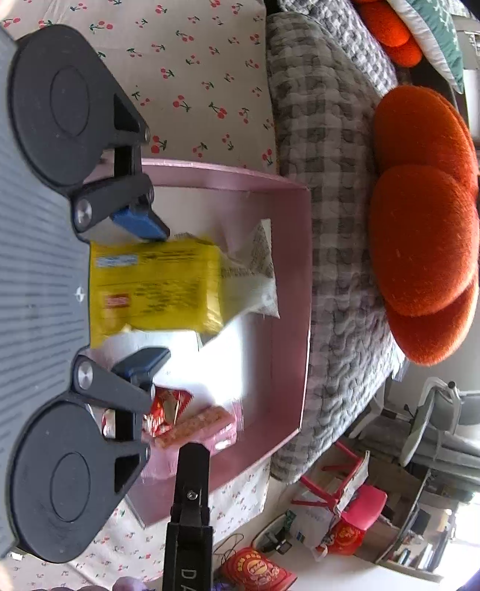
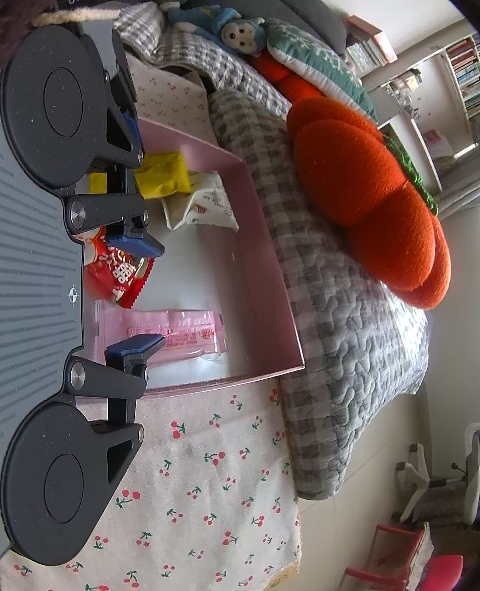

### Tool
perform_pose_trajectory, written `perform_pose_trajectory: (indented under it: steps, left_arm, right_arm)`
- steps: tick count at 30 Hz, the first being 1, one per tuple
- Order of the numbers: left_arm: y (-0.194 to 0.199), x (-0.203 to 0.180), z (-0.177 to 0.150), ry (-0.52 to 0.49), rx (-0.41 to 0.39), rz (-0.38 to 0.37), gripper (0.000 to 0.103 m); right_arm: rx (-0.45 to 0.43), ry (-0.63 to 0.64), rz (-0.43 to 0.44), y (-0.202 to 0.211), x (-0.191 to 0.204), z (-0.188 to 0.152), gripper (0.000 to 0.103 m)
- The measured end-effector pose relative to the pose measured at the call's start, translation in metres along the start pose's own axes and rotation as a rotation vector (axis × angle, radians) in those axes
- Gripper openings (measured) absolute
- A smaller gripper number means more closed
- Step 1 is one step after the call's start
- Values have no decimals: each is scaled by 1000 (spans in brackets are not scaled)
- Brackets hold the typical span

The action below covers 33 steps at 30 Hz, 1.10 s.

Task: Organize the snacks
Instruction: 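Carry both snacks into the pink box and open both tools, then move both tools back toward the remaining snack pile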

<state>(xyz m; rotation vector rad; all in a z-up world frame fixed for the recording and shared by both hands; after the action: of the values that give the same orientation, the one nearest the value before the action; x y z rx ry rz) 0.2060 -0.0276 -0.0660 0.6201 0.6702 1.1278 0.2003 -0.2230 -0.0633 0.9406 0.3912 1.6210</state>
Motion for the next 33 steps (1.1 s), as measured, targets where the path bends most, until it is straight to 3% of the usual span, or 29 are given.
perform_pose_trajectory:
  steps: [5,14,20,33]
  left_arm:
    - [13,-11,1,-44,-11,6,81]
    - [45,-17,1,-46,-7,37,98]
    - [70,-21,-4,-32,-1,46,102]
    - [107,-23,-36,11,45,66,102]
  right_arm:
    - [-22,32,-13,15,5,2,72]
    - [-40,35,-73,49,7,0,88]
    - [-48,47,-91,79,14,-4,93]
    - [-7,58,-92,115,19,-34,94]
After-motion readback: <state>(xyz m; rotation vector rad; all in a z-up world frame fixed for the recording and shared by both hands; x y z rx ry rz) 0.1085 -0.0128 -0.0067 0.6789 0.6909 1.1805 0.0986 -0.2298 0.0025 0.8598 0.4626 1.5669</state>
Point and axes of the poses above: each gripper's, at about its wrist camera, not at the fingertips, and y roughly against the way its jaws point, x to its left, z to its top, the point moved 4 cm from there along -y, roughly the way its jaws point, and after that the axes turned 3 degrees about y, right-handed, at the moved point
